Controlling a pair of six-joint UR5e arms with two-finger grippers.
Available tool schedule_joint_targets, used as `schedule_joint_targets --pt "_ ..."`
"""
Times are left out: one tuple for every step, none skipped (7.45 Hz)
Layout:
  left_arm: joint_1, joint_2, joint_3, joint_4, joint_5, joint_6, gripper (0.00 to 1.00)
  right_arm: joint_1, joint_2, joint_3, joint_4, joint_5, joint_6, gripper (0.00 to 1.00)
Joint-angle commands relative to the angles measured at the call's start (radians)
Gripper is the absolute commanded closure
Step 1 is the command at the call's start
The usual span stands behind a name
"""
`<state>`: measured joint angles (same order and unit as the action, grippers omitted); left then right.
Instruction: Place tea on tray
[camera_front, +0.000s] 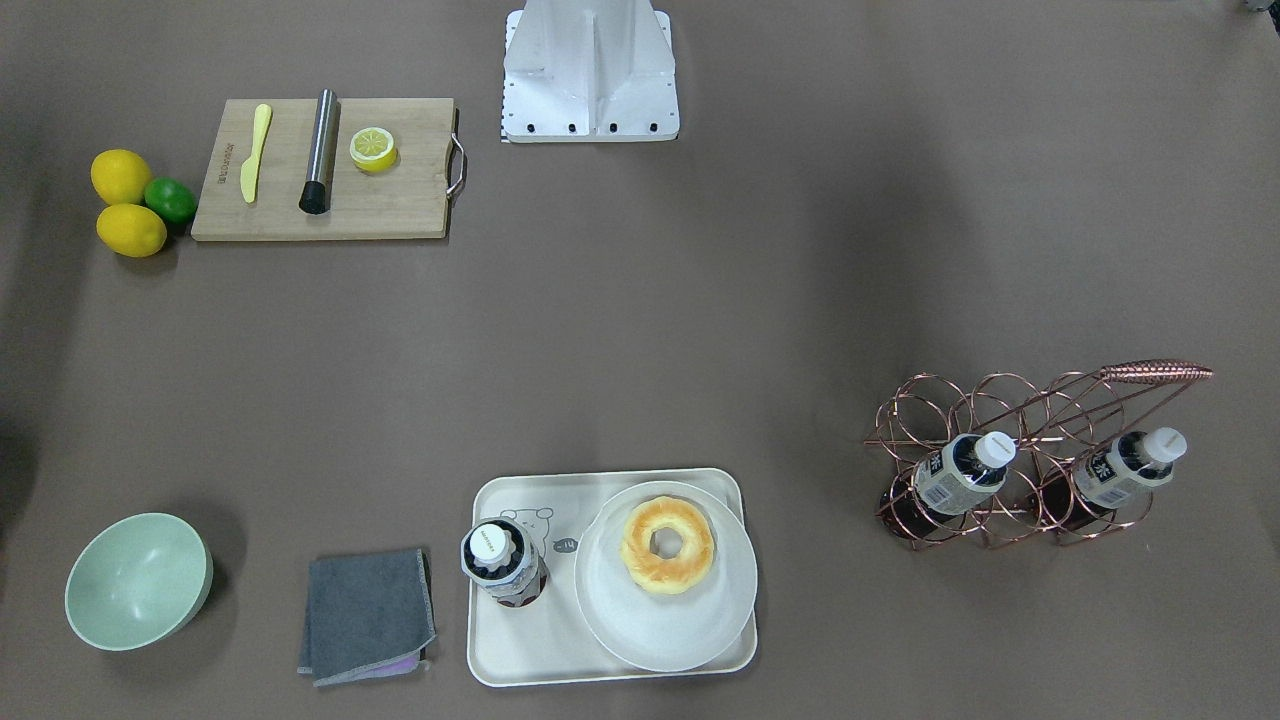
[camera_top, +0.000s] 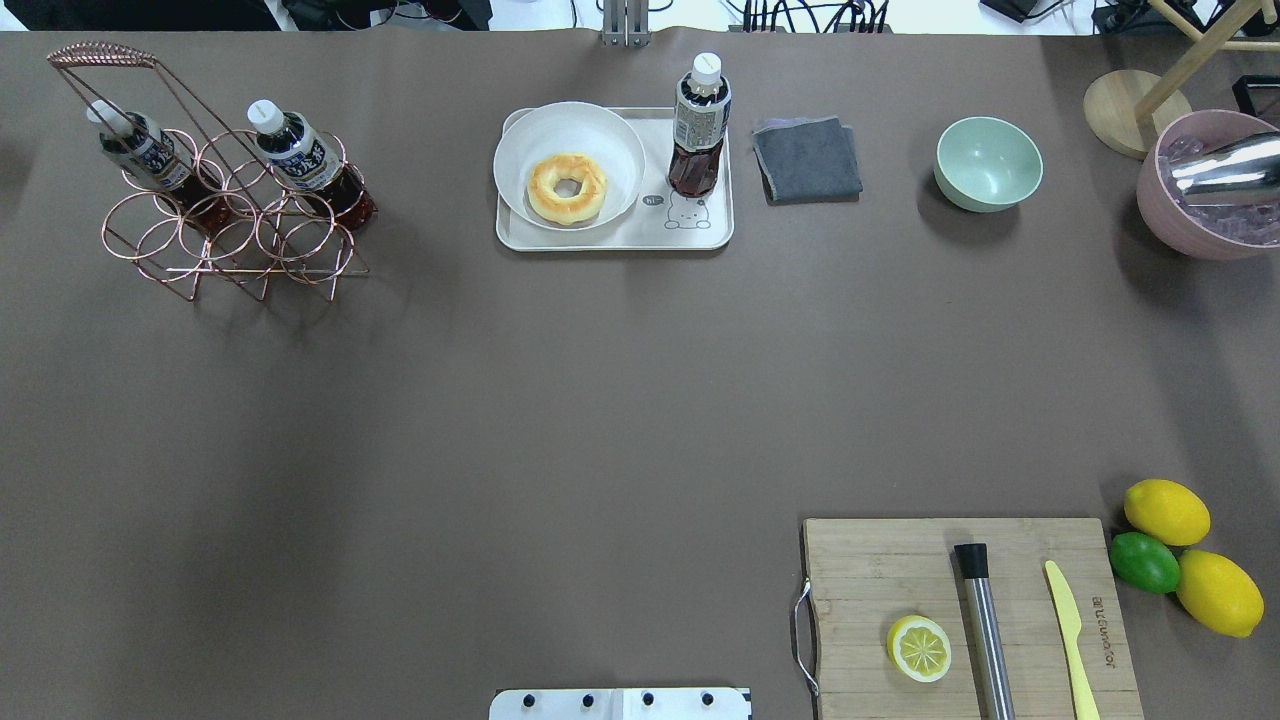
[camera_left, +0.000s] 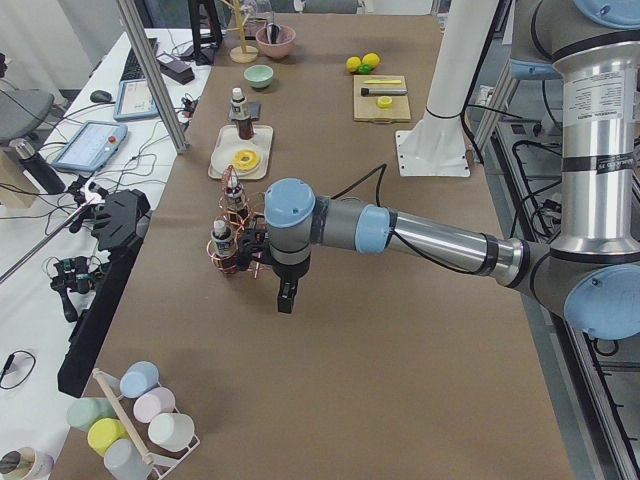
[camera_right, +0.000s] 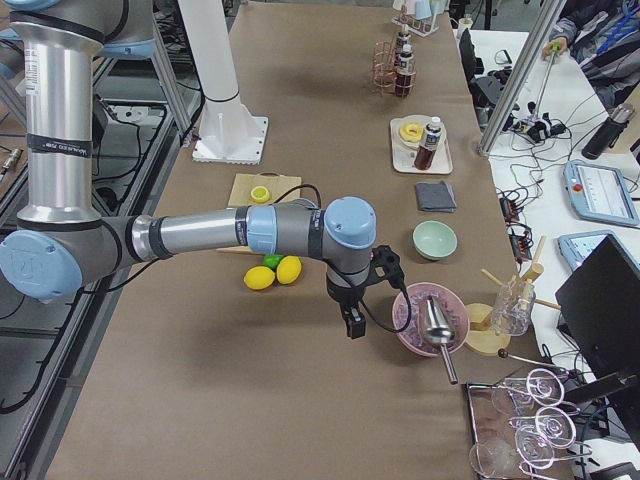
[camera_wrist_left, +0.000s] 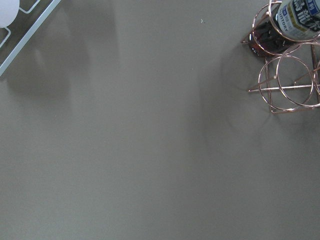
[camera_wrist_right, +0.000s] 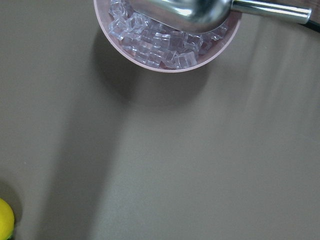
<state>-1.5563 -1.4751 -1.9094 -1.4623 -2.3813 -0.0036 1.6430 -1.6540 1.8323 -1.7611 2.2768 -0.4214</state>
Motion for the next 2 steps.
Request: schedule_joint_targets --pt "-0.007 0.009 -0.011 0.0 0.01 0.005 0.03 0.001 0.005 0.011 0.005 0.024 0.003 0.0" --pt "-0.007 0.009 -0.014 -0.001 0.008 0.002 0.03 0.0 0.006 0.015 0.003 0.024 0.006 0.0"
